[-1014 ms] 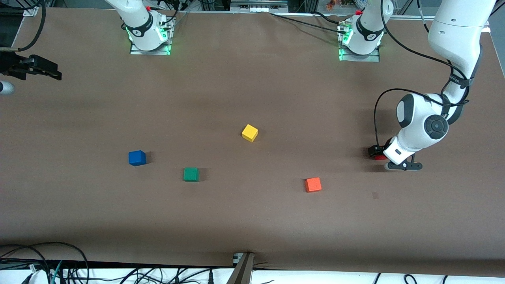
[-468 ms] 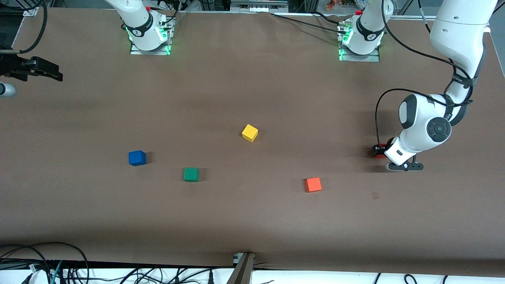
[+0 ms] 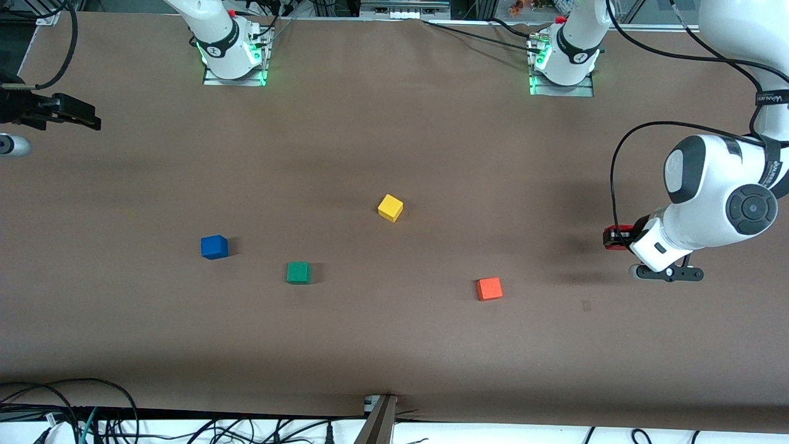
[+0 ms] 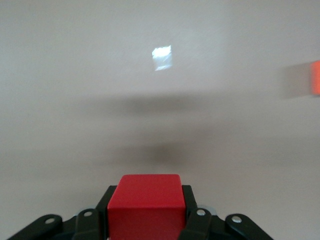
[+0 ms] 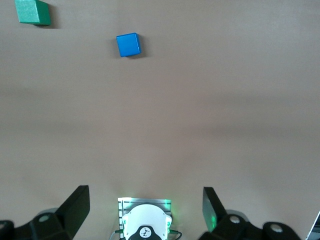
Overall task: Pass red block to right arm, stack on blue
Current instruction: 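Lift the red cube with the left gripper while the right gripper approaches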
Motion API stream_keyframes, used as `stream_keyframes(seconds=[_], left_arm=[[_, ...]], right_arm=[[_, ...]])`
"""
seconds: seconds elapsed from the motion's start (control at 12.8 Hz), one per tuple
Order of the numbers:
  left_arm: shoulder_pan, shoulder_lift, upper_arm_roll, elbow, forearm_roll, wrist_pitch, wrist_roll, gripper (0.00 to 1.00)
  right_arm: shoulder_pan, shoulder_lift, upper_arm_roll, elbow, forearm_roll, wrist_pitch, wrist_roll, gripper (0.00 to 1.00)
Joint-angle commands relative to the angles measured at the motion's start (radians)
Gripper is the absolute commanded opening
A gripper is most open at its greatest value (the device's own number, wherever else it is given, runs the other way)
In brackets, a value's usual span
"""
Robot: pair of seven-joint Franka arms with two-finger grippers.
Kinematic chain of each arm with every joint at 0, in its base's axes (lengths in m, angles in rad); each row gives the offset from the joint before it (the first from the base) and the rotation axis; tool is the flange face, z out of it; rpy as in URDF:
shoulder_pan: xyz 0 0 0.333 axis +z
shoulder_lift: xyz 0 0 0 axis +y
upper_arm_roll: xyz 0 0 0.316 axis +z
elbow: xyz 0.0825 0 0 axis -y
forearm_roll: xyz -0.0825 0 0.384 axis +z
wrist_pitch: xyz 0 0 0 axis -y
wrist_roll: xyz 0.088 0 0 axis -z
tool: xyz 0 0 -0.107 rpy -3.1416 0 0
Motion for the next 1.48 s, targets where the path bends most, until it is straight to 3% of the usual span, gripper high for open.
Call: stream_keyframes(seconds=[0.0,0.23,0.47,0.62,1.09,1.4], left_arm=[[-0.003,0.009,-0.063,0.089,-0.075,-0.058,-0.009,0.04],[-0.031,0.016,-0.166,0.118,-0.077,-0.057,-0.064,0.04],[-0.145,0.039,-0.166,0.124,-0.082,-0.047,-0.198,0.04],[-0.178,0.090,-0.167,0.190,-0.086,-0.047,-0.229,0.05],[-0.276,0.162,-0.167,0.244,-0.145,0.074,-0.342,0.05],[-0.284,0.162,-0.176,0.244,-0.333,0.216,-0.316,0.04]], right_arm=[[-0.005,0.026,0.006,0.004,0.033,0.009,-0.005,1.00],[-0.010,0.071,0.004,0.004,0.138,0.004,-0.013,1.00],[-0.005,0.135,0.007,0.004,0.241,0.009,-0.015,1.00],[-0.003,0.187,0.009,0.004,0.325,0.012,-0.018,1.00],[-0.010,0.345,0.007,0.003,0.726,0.036,-0.021,1.00],[-0.010,0.452,0.007,-0.006,0.919,0.032,-0.131,1.00]])
